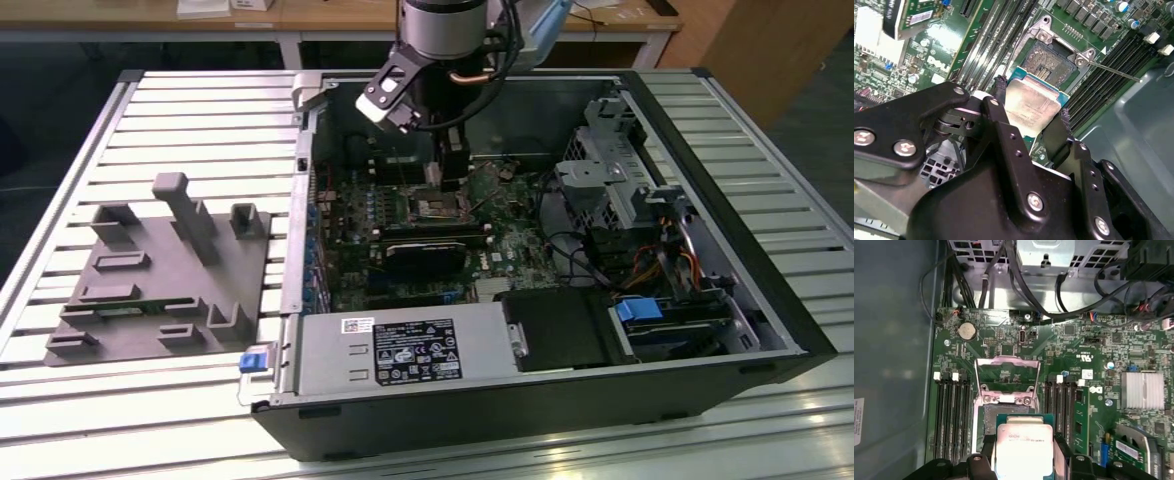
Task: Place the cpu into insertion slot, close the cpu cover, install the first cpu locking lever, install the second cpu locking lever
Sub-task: 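Place the cpu into insertion slot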
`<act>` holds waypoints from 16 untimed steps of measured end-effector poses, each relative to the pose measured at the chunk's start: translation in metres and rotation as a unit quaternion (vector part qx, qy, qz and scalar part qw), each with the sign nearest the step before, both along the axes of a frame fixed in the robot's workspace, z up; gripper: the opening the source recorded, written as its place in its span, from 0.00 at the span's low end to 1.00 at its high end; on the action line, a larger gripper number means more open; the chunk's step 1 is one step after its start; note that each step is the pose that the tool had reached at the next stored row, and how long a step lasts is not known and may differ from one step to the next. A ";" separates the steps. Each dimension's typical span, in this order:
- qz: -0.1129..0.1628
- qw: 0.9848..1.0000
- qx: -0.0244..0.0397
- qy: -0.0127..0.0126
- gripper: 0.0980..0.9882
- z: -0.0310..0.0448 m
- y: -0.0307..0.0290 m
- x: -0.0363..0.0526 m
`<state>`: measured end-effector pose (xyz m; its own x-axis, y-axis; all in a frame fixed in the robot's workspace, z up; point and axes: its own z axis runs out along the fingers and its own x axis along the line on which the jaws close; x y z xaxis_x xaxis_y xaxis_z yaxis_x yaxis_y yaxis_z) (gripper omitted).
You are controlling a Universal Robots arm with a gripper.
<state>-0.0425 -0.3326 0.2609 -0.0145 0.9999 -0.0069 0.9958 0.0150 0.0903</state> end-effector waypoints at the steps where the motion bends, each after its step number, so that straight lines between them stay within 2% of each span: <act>1: 0.000 1.000 0.000 0.000 0.50 -0.0018 0.0003 0.0000; 13: 0.008 1.000 0.000 0.000 0.50 -0.0229 0.0026 -0.0025; 16: 0.008 1.000 0.000 0.000 0.50 -0.0251 0.0030 -0.0024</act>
